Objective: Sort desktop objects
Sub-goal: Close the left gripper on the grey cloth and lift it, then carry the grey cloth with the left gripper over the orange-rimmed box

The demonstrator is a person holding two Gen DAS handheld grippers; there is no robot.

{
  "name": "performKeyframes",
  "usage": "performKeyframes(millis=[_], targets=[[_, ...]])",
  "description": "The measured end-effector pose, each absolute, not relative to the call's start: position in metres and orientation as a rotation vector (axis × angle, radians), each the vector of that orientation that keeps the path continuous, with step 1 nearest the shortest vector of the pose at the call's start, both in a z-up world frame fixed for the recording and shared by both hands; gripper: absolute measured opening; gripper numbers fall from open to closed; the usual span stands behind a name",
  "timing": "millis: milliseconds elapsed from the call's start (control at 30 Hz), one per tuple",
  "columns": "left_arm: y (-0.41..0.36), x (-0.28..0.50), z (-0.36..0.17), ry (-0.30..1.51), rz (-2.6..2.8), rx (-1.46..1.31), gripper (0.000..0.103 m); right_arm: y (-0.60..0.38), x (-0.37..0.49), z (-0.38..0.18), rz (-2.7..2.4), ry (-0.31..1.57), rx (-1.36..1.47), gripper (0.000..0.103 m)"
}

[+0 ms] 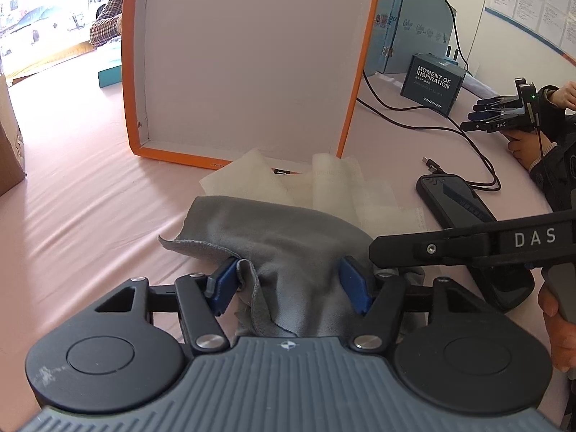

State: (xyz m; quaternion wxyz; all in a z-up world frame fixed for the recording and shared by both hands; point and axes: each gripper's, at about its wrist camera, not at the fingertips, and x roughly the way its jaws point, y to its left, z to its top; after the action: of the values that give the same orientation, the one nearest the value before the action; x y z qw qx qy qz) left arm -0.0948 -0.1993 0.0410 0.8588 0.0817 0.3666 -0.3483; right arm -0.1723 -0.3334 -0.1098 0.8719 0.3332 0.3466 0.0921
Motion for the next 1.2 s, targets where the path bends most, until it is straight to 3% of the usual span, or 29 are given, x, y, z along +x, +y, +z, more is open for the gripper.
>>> performKeyframes(millis=[100,200,400,1000,1200], targets=[[-0.197,-0.096,0.043,0.764,-0.729,0.176,0.046,-0.332,-0.173,-0.111,0.18,0.726,0.682,0.019],[-0.196,-0.095,0.044,0.781,-0.713,0.179,0.041,-0.33,-0.175,-0.11,0.171,0.72,0.665,0.013],[-0.187,-0.099,0.052,0.756,-0.715,0.161,0.029,-0.32,-0.177,-0.099,0.167,0.692,0.623,0.011],[-0.138,-0.124,0.09,0.621,-0.678,0.168,0.028,-0.279,-0.182,-0.058,0.189,0.624,0.536,0.011],[-0.112,-0.126,0.094,0.624,-0.673,0.152,0.04,-0.255,-0.18,-0.047,0.204,0.614,0.502,0.011]])
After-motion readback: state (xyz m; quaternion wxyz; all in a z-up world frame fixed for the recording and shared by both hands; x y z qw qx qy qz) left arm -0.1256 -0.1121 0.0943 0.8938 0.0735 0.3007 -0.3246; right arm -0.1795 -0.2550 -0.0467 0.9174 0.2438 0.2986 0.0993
